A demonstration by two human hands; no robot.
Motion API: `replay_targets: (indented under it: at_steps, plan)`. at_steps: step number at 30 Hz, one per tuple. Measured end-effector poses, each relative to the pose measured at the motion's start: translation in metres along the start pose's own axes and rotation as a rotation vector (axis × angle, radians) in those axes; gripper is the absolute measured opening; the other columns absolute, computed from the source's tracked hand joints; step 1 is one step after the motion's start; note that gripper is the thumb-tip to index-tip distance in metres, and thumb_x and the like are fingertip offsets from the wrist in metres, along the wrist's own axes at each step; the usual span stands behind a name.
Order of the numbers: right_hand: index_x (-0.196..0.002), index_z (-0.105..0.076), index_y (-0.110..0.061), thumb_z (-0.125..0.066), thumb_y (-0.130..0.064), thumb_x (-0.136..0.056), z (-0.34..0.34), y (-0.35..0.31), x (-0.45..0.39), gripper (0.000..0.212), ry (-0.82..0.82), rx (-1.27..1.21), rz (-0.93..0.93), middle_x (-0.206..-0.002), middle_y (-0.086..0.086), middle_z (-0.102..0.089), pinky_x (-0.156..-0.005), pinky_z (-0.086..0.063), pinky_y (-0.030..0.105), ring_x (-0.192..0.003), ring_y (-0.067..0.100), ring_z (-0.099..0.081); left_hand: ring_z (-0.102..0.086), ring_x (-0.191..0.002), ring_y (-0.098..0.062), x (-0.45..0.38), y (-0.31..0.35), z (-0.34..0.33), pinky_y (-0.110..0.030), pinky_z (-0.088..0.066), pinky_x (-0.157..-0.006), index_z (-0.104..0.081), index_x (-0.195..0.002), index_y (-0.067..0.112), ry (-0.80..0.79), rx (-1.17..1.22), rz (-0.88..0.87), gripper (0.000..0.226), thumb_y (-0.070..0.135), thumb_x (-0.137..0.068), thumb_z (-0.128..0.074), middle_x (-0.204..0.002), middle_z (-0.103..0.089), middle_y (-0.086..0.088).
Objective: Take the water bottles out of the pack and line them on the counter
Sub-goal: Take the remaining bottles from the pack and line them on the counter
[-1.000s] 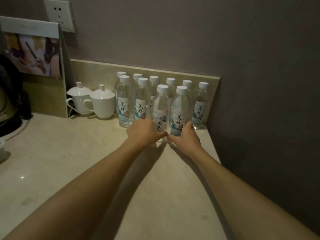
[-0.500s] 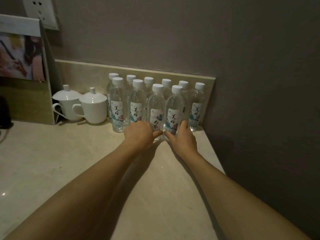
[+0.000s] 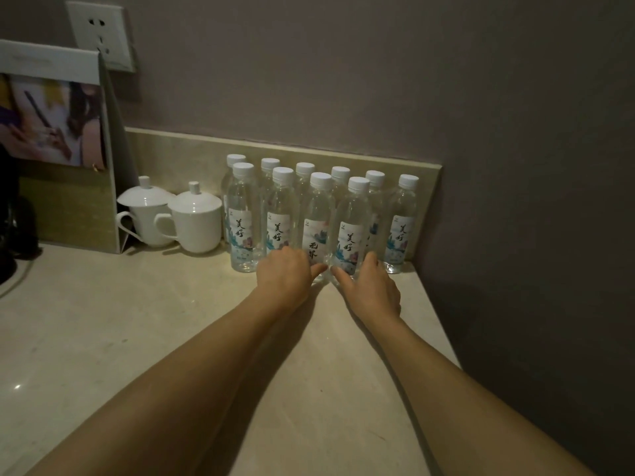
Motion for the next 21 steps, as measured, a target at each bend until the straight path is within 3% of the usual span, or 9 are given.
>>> replay_targets:
  at_steps: [3, 14, 21]
  plan:
    - [-0.110, -0.041, -0.017, -0.051, -0.060, -0.088, -0.0020, -0.0006, -0.0007, 0.049, -0.008, -0.002, -0.002, -0.120, 0.007, -0.057, -0.071, -0.041, 0.036, -0.105, 0.032, -0.059, -0.066, -0.086, -0.025, 0.0002, 0.0008, -0.0016, -0.032, -0.048, -0.067, -0.068, -0.096, 0.013, -0.021, -0.026, 0.016, 0.055, 0.060, -0.095, -0.040, -0.088, -0.067, -0.008]
    - [-0.121, -0.042, -0.013, -0.044, -0.058, -0.093, -0.0027, -0.0095, -0.0037, 0.054, 0.010, 0.116, 0.017, -0.124, 0.009, -0.053, -0.072, -0.042, 0.039, -0.106, 0.034, -0.059, -0.066, -0.095, -0.029, -0.0050, 0.0046, -0.0038, -0.036, -0.051, -0.075, -0.066, -0.103, 0.008, -0.021, -0.017, 0.047, 0.054, 0.054, -0.098, -0.039, -0.099, -0.067, -0.012]
    - [-0.121, -0.037, -0.014, -0.053, -0.055, -0.090, 0.0024, -0.0080, 0.0017, 0.054, 0.027, 0.045, -0.007, -0.119, 0.011, -0.058, -0.067, -0.040, 0.034, -0.102, 0.033, -0.061, -0.066, -0.095, -0.029, -0.0050, 0.0051, -0.0068, -0.035, -0.046, -0.071, -0.066, -0.102, 0.007, -0.025, 0.012, 0.038, 0.053, 0.053, -0.099, -0.038, -0.100, -0.068, -0.013]
Point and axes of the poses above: each hand's wrist, its own x-axis away from the middle knuckle, its own z-axis out of the back of the hand, y = z × x, the point moved 8 cm from there along -x, towards the middle knuckle
